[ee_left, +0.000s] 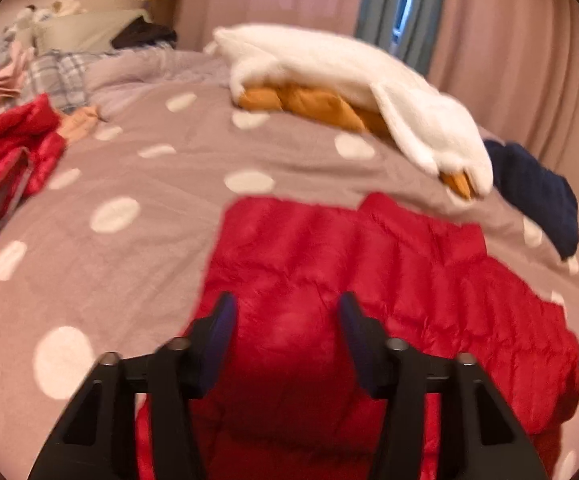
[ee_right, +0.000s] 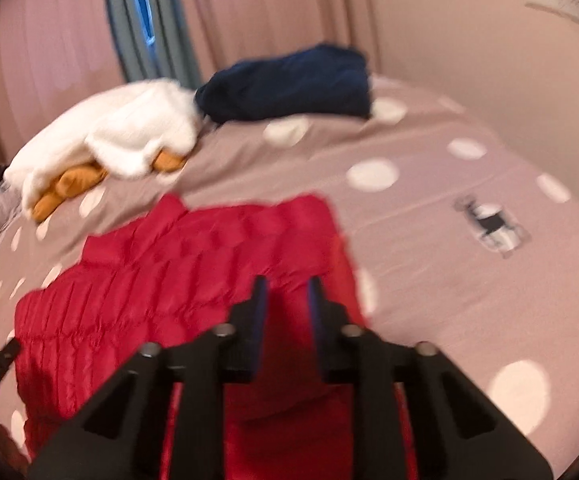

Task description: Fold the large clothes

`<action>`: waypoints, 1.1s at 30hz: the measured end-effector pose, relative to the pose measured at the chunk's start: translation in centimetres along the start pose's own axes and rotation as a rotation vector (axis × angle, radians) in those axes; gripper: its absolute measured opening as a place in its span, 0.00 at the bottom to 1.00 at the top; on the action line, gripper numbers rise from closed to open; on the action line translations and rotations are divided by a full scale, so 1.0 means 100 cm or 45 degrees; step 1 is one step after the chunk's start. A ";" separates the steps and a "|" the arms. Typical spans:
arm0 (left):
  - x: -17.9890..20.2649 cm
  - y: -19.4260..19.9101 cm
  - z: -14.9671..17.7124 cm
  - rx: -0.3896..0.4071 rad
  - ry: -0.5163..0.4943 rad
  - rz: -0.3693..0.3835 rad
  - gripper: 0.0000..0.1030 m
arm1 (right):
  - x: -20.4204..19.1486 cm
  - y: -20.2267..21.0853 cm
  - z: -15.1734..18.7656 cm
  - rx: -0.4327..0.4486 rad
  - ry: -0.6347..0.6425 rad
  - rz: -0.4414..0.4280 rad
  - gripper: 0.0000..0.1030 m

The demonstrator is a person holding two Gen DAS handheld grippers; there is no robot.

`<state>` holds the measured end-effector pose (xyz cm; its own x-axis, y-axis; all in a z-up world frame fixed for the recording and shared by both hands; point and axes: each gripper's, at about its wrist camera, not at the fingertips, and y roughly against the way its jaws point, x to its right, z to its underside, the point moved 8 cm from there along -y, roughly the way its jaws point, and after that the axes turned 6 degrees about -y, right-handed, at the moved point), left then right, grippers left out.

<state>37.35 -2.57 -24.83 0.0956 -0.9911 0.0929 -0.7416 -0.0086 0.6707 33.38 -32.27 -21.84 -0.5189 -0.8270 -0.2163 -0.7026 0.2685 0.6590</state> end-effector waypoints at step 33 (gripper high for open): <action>-0.034 0.017 0.023 -0.179 0.092 0.181 0.59 | 0.022 0.035 0.023 -0.058 0.059 -0.054 0.71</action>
<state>34.28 0.50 -25.69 0.0481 -0.9688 0.2430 -0.6517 0.1539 0.7427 28.66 -32.04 -21.71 -0.4653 -0.8595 -0.2117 -0.6998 0.2108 0.6825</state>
